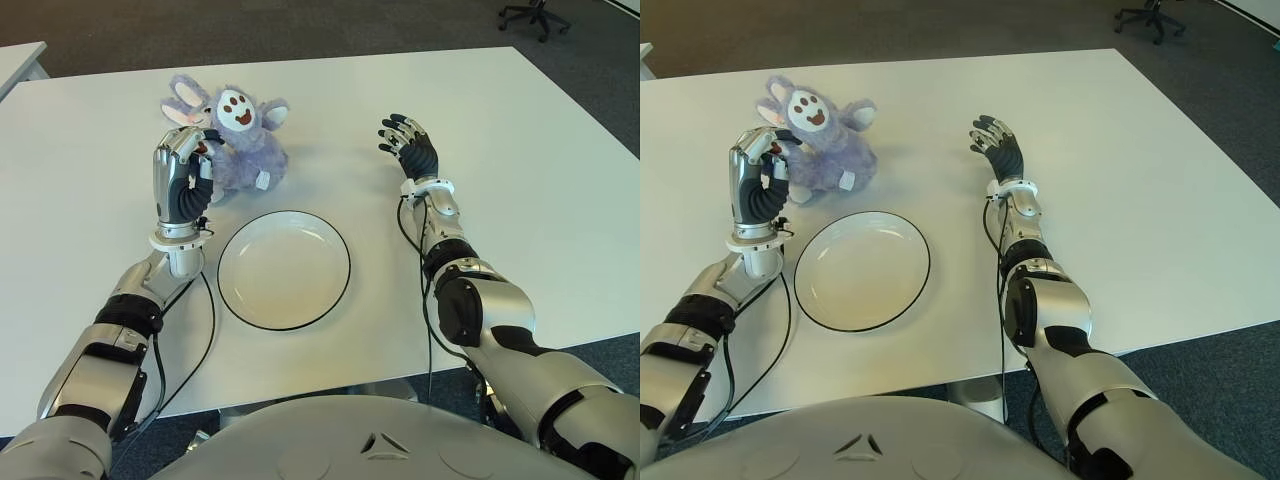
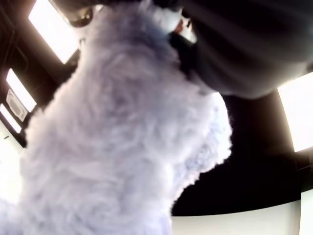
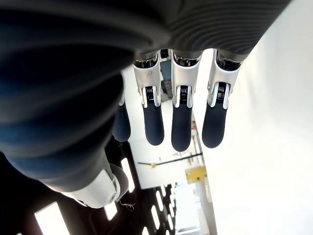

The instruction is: Put the doll into the plate.

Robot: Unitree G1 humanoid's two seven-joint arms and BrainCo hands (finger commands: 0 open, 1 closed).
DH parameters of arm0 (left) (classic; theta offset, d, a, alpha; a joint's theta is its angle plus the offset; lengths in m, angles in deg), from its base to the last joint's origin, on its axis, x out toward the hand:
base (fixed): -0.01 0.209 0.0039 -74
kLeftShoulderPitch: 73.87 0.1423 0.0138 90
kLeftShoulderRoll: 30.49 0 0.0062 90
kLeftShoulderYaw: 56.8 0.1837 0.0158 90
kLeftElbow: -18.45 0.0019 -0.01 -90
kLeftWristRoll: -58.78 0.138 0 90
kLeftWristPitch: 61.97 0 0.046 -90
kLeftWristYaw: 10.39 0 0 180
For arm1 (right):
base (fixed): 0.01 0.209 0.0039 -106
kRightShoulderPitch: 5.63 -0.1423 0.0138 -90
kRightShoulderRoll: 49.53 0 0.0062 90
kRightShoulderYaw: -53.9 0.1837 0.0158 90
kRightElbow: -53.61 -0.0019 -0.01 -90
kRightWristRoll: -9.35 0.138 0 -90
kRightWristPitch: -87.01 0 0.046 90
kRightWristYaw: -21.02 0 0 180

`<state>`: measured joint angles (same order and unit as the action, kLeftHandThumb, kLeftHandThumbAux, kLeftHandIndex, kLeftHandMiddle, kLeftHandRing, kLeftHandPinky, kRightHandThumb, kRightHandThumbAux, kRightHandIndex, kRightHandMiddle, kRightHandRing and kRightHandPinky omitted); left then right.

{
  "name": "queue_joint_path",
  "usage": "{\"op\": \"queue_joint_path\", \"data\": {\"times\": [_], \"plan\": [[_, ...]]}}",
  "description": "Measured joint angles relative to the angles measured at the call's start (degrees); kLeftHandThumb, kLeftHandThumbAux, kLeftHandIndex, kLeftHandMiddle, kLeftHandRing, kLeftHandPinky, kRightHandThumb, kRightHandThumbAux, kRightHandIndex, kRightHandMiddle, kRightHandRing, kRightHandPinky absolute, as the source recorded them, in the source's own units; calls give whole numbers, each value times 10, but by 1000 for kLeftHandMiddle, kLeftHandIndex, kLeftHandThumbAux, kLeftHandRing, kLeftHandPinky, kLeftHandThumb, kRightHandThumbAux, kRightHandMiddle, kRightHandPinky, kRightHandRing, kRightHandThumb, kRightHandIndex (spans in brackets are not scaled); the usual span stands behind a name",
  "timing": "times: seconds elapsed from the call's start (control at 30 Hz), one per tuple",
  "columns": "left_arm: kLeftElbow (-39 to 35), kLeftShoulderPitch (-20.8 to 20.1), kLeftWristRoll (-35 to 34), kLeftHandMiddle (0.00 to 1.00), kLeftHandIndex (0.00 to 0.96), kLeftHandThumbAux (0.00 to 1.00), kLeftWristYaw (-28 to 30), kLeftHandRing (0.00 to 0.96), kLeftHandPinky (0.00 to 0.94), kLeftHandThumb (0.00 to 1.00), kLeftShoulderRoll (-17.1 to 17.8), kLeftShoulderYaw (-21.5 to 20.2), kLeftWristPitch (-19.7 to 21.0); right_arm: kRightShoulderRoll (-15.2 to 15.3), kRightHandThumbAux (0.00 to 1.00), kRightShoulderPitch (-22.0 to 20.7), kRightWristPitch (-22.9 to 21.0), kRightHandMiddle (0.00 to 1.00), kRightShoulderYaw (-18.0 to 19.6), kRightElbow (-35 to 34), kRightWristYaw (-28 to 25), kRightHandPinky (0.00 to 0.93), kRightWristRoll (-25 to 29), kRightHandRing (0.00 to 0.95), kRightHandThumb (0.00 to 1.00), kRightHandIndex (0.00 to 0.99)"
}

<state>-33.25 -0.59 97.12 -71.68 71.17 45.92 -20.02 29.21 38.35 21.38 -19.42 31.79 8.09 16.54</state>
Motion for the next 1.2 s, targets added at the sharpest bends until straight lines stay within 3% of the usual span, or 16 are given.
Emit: {"op": "queue_joint_path", "data": {"times": [0.43,1.2], "plan": [[25,-13,0,463,350,661,-23,588,605,940,1,8,-18,0,772,0,0,233,1,0,0,295,0,249,537,235],[28,-21,26,481,346,661,-52,606,686,941,7,21,-21,-2,781,1,-4,220,0,0,-1,292,1,240,508,220]]}}
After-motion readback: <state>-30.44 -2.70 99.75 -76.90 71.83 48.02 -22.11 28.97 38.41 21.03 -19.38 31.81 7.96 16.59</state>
